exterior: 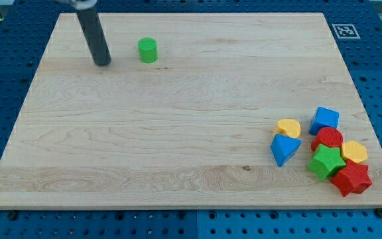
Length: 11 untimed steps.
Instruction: Move the green circle towards the bottom right
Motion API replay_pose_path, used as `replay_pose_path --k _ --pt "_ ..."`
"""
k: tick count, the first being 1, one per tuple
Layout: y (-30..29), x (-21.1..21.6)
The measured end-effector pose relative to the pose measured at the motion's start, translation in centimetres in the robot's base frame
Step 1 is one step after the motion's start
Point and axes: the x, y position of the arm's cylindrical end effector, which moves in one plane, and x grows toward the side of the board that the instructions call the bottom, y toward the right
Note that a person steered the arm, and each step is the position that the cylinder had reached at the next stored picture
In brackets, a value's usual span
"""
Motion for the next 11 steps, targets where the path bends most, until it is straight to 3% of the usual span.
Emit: replay_pose_path --k 1,3,6,8,10,11 --pt "2.9 -3.6" --pt "5.6 -3.2" --pt "15.6 3.2" --pt "13.3 1.3" --pt "11.1 4.7" --pt "13.6 6.4"
